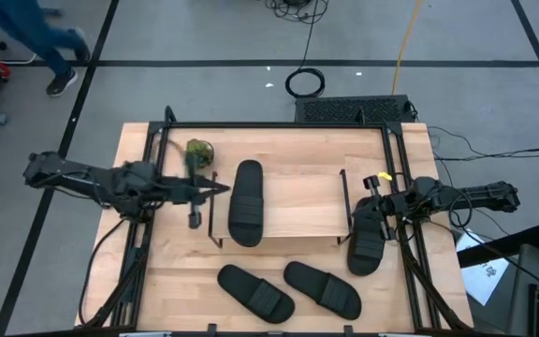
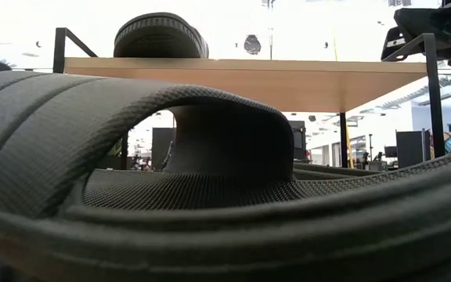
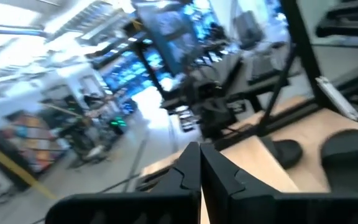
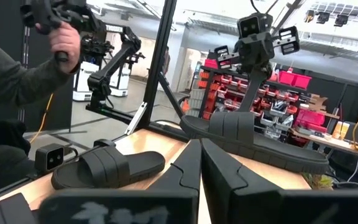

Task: Pick and place slides into the shelf
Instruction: Put the black slipper on the shelf

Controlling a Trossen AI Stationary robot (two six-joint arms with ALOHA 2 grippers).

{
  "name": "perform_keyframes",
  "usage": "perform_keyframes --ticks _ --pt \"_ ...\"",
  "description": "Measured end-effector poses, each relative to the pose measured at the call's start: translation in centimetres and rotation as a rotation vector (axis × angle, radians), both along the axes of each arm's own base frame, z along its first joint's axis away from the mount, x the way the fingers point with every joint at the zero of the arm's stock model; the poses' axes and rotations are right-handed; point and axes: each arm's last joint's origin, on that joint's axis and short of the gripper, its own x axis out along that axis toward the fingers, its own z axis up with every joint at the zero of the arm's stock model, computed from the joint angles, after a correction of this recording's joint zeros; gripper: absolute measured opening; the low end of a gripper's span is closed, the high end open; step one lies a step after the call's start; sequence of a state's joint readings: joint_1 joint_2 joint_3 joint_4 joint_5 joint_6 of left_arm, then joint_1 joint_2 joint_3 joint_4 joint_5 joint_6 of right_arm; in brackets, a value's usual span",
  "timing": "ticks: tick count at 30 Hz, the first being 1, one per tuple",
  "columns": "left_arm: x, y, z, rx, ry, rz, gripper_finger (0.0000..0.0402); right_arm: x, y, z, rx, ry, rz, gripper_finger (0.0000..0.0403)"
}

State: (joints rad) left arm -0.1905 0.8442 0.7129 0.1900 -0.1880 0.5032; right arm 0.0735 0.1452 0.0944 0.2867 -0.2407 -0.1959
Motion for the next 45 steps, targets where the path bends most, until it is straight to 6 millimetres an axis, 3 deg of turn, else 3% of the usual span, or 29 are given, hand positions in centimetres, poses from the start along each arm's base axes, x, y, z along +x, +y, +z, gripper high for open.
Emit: perform_keyframes --ticks 5,9,15,18,25,33,45 --pt "-3.2 0.3 -1.5 -0.06 -0.084 0.012 0.0 0.0 0.0 0.0 -0.001 0.003 0.0 0.0002" --pt "-4.5 0.6 -3.6 -0.09 -0.076 0.009 0.0 0.0 0.0 -0.1 -0.003 0.005 -0.001 0.0002" --pt "-4.7 1.1 -7.3 -0.116 -0.04 0.128 0.0 0.0 0.0 -0.1 -0.007 0.004 -0.001 0.0002" --pt "-5.1 1.2 -8.3 -0.127 -0.065 0.173 0.0 0.0 0.0 -0.1 -0.007 0.003 0.0 0.0002" --pt "-6.7 0.5 -9.7 -0.159 -0.104 0.074 0.0 0.0 0.0 -0.1 -0.002 0.006 0.01 0.0002" --pt "-7.9 -0.9 -11.8 -0.12 -0.064 -0.097 0.0 -0.2 0.4 -0.1 -0.023 0.006 0.154 0.0002" --pt "-8.3 -1.6 -14.2 -0.076 -0.031 -0.09 0.0 -0.2 0.4 -0.1 -0.025 0.005 0.151 0.0002"
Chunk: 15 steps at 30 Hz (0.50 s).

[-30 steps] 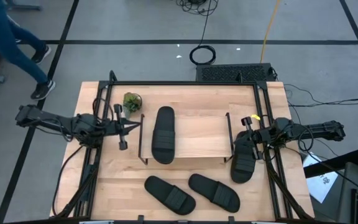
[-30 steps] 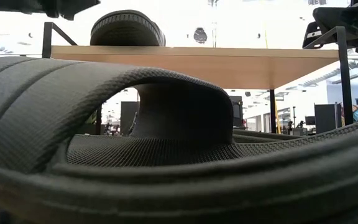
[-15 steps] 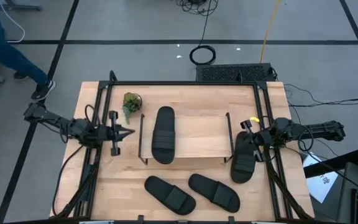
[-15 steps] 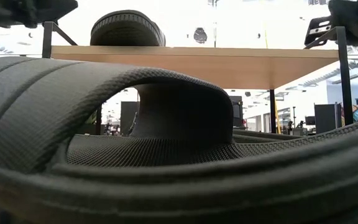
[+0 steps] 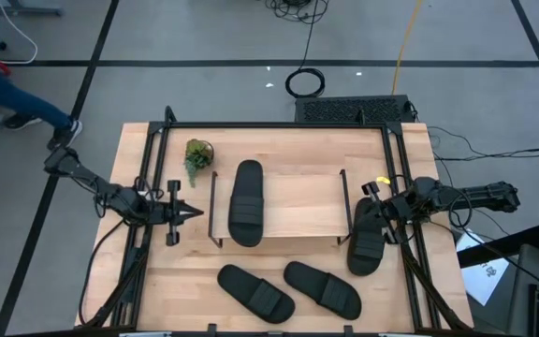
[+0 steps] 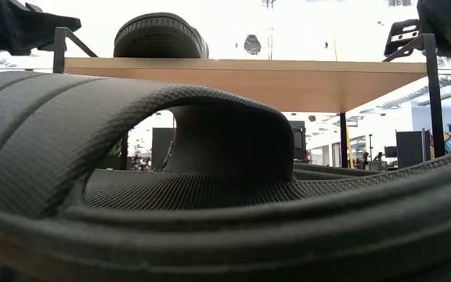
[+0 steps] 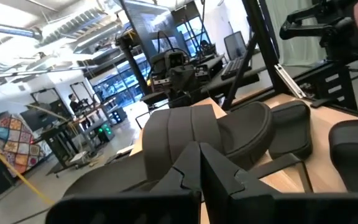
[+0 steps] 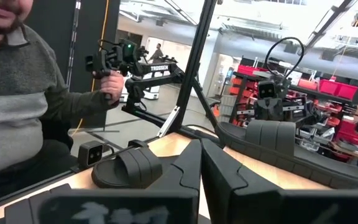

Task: Pick and place slides into the shelf
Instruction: Put the black slipper on the shelf

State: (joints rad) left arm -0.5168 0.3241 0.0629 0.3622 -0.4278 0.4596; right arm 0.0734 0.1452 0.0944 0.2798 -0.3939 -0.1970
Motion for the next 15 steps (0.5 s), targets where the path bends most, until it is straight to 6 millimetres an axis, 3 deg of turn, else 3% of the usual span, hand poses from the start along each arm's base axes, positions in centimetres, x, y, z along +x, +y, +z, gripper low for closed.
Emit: perform_keyframes --ticks 6,11,15 --pt "0.0 0.0 0.0 -0.016 0.002 -0.007 0.0002 -0.1 -0.2 1.3 0.07 -0.013 -0.059 0.0002" --pt "0.0 -0.1 0.0 -0.013 0.002 -0.036 0.0003 -1.1 -0.5 4.9 0.062 0.069 -0.143 0.0002" --pt "0.0 -0.1 0.0 -0.013 0.002 -0.036 0.0003 -2.9 -1.1 8.8 0.003 0.108 -0.331 0.0002"
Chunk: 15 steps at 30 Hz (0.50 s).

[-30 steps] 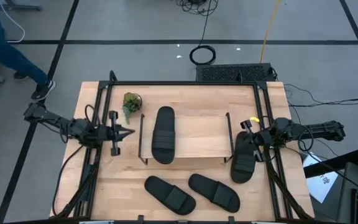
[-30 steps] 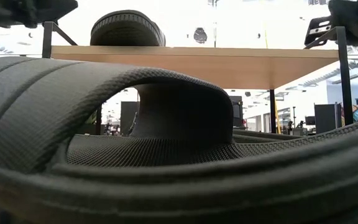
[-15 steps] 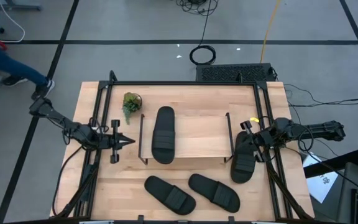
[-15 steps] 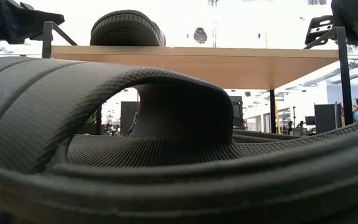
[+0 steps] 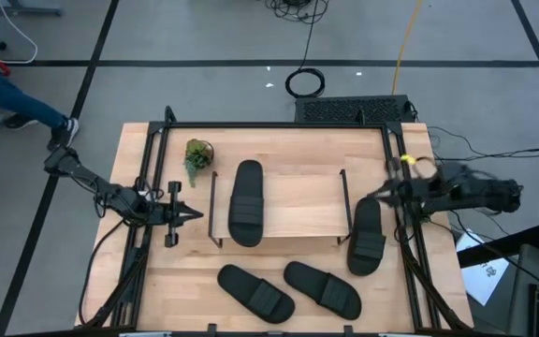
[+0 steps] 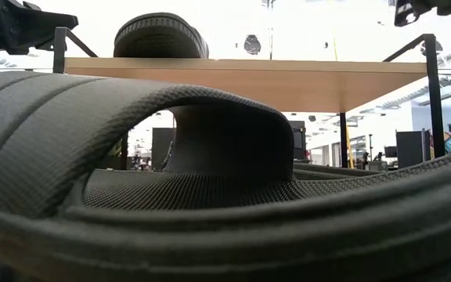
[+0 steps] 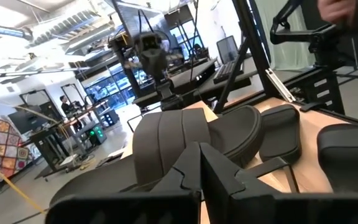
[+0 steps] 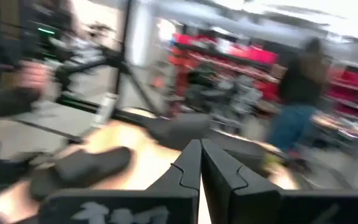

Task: Pick and place slides into the shelf
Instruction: Put the black slipper on the shelf

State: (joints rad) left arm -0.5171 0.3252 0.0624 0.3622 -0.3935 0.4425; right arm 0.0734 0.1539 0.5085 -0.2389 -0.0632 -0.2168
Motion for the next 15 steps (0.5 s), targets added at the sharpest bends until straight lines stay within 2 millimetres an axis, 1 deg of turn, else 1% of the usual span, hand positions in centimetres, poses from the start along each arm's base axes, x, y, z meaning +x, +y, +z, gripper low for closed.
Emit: perform_keyframes --ticks 3,7,11,13,15 --pt "0.0 0.0 0.0 0.0 0.0 0.0 0.001 -1.2 -0.5 2.6 0.022 0.069 -0.13 0.0002" --pt "0.0 0.0 0.0 -0.001 0.0 0.0 0.0018 -2.3 -0.8 5.6 0.099 0.216 -0.223 0.0002" --pt "0.0 0.0 0.0 -0.002 -0.001 0.0 0.0016 -2.4 -1.0 7.5 0.128 0.427 -0.325 0.0002" --pt "0.0 0.0 0.0 -0.003 -0.002 0.0 0.0011 -2.0 -1.0 8.2 0.143 0.539 -0.353 0.0007" --pt "0.0 0.0 0.0 -0.003 -0.002 0.0 0.0005 -1.4 -0.9 8.5 0.156 0.663 -0.346 0.0021"
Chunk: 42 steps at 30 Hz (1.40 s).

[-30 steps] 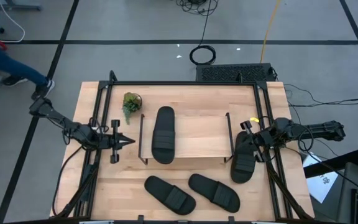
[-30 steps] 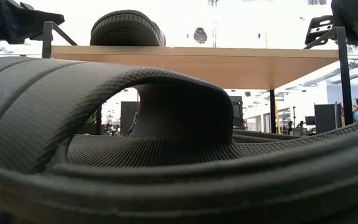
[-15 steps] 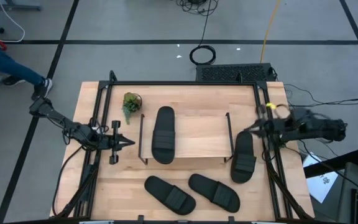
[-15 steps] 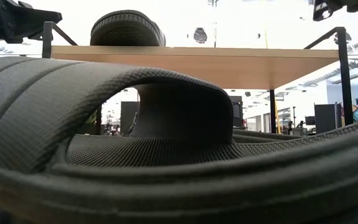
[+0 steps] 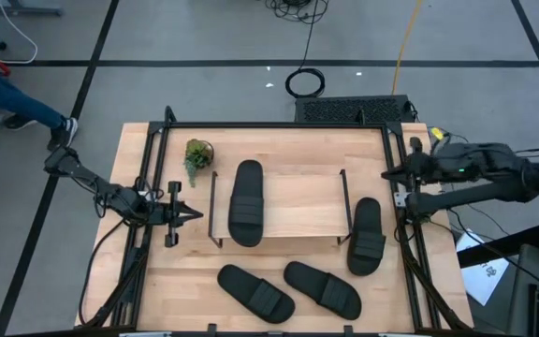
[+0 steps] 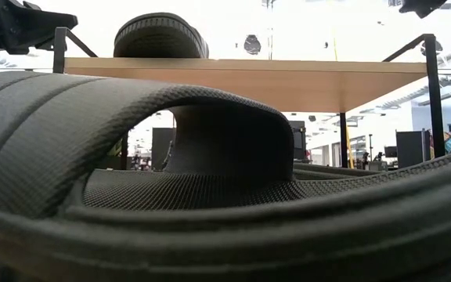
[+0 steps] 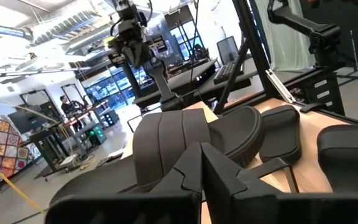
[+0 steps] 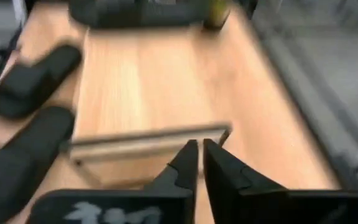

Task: Pick and place slides into the shelf
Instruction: Put the black slipper on the shelf

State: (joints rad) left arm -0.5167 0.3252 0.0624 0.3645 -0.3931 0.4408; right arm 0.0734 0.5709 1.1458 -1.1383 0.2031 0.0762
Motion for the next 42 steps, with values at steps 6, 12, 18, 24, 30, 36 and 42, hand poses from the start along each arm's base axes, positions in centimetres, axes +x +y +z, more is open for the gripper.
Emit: perform_keyframes --ticks 6,12,18,24,30,36,42 --pt "0.0 0.0 0.1 -0.004 -0.007 0.0 0.001 2.6 0.9 -0.5 0.177 0.234 0.141 0.0105" --pt "0.0 0.0 0.1 -0.013 -0.006 -0.002 0.002 4.1 1.1 -2.5 0.253 0.386 0.099 0.0217" --pt "0.0 0.0 0.1 -0.013 -0.005 -0.002 0.0006 5.4 1.4 -5.7 0.329 0.419 0.11 0.0273" --pt "0.0 0.0 0.1 -0.013 -0.005 -0.002 0.001 6.3 1.9 -9.1 0.49 0.469 0.185 0.0271" --pt "0.0 0.0 0.0 -0.015 -0.003 -0.002 0.0023 6.0 1.0 -10.2 0.556 0.502 0.128 0.0268" --pt "0.0 0.0 0.0 -0.019 0.0 -0.003 0.0013 5.7 0.2 -12.4 0.634 0.545 0.098 0.0268" --pt "0.0 0.0 0.0 -0.02 0.002 -0.003 0.0004 5.2 -0.5 -14.8 0.708 0.576 0.085 0.0267"
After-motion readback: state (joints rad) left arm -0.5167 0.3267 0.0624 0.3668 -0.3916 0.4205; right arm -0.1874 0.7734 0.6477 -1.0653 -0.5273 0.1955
